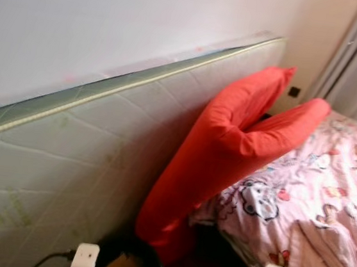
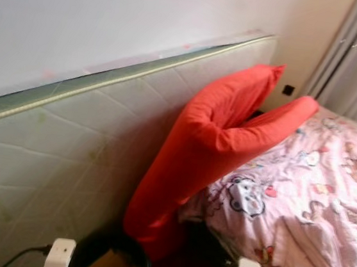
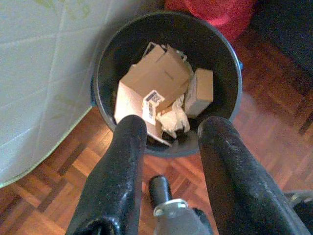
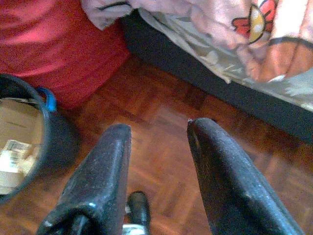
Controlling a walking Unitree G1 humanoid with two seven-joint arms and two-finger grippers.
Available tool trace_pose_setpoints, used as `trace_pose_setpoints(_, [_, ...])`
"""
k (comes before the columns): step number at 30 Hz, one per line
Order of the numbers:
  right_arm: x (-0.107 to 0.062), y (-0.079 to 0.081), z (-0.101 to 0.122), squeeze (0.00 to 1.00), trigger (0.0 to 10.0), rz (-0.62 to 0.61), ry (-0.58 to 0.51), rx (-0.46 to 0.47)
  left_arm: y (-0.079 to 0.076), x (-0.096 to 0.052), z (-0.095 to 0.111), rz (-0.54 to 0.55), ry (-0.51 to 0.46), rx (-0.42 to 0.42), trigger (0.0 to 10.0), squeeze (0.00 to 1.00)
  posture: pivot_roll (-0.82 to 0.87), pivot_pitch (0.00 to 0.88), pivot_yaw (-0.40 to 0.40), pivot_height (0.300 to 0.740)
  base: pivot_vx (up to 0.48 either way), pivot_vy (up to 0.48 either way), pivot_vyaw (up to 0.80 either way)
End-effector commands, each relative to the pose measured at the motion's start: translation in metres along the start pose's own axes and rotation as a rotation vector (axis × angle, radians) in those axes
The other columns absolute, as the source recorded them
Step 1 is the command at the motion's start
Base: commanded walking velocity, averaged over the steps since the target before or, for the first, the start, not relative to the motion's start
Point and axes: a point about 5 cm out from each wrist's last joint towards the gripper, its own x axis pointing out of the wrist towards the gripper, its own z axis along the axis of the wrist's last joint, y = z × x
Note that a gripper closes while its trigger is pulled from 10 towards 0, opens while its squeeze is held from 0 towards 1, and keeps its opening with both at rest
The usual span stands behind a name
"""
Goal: Clean up the room
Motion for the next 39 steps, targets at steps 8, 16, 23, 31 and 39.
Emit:
trace_pose_setpoints(8, [-0.0011, -0.0035, -0.0027, 0.0, 10.0, -0.015, -0.004, 0.016, 0.0015, 0.0, -0.0005, -0.003, 0.018, 0.029, 10.0, 0.0, -0.08, 0.003, -0.013, 0.74, 0.0, -0.189, -0.07])
trace_pose_setpoints(16, [-0.001, -0.0034, -0.0021, 0.0, 10.0, -0.015, -0.007, 0.015, 0.0016, 0.0, 0.0, -0.002, 0.017, 0.029, 10.0, 0.0, -0.08, 0.007, -0.013, 0.74, 0.0, -0.394, 0.0])
trace_pose_setpoints(23, [-0.0009, -0.0035, -0.0019, 0.0, 10.0, -0.017, -0.005, 0.013, 0.0017, 0.0001, 0.0005, -0.001, 0.015, 0.029, 10.0, 0.0, -0.08, 0.012, -0.012, 0.74, 0.0, -0.395, 0.0])
trace_pose_setpoints(31, [-0.0009, -0.0039, -0.0026, 0.0, 10.0, -0.025, 0.006, 0.004, 0.0018, 0.0001, 0.0006, -0.001, 0.015, 0.027, 10.0, 0.0, -0.08, 0.014, -0.011, 0.74, 0.0, -0.396, -0.3])
trace_pose_setpoints(39, [-0.0009, -0.0042, -0.0016, 0.0, 10.0, -0.032, -0.004, 0.0, 0.002, 0.0001, 0.0008, 0.0, 0.013, 0.026, 10.0, 0.0, -0.08, 0.014, -0.01, 0.74, 0.0, -0.395, -0.28])
